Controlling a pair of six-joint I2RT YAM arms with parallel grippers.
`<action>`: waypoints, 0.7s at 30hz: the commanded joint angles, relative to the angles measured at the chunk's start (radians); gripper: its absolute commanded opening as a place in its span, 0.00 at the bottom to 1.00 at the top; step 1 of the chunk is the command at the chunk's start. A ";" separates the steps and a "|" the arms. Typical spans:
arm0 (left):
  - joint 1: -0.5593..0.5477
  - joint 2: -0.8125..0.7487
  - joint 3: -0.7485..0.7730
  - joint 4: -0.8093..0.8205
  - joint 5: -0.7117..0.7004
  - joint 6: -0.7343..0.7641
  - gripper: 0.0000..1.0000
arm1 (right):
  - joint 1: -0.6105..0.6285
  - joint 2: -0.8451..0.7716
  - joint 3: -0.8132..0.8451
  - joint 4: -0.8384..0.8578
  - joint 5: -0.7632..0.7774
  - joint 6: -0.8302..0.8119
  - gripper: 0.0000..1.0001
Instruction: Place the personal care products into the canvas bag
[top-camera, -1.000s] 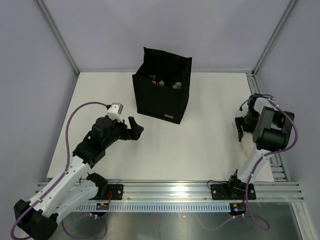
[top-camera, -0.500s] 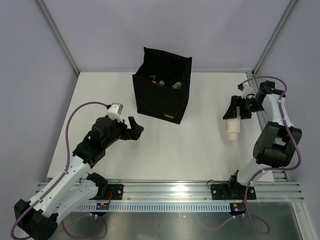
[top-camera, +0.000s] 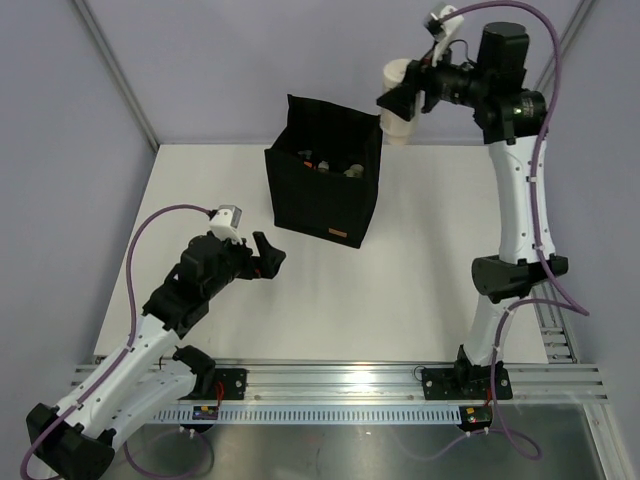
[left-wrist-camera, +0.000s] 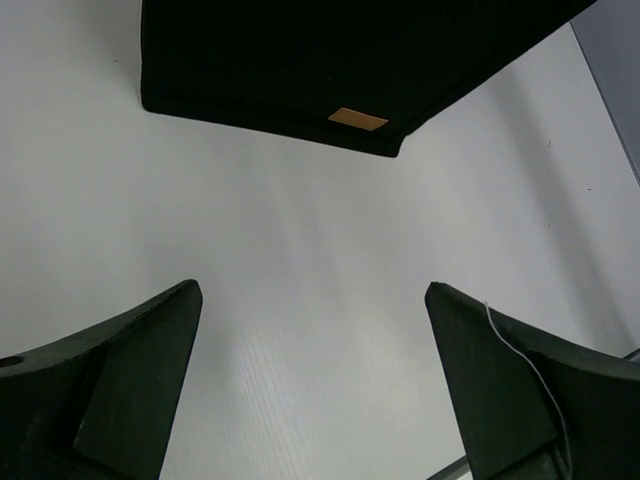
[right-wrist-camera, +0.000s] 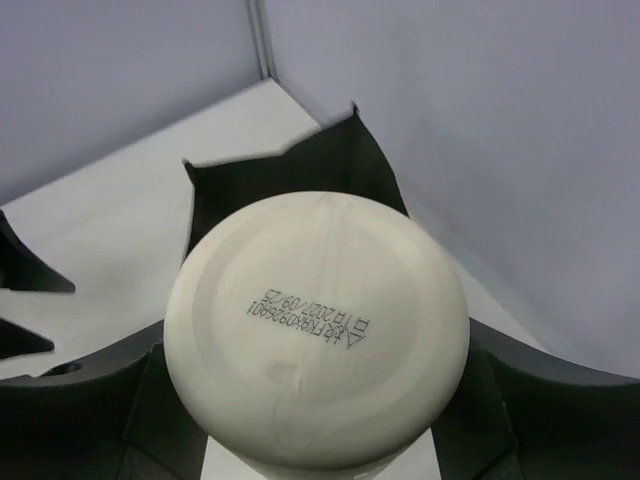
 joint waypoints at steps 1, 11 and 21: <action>0.002 -0.024 0.034 0.043 -0.017 -0.026 0.99 | 0.146 0.116 0.140 0.167 0.138 0.112 0.00; 0.002 -0.115 0.031 -0.037 -0.057 -0.067 0.99 | 0.364 0.255 0.096 0.428 0.443 0.016 0.00; 0.002 -0.113 0.010 -0.012 -0.067 -0.062 0.99 | 0.366 0.223 0.038 0.080 0.222 -0.125 0.99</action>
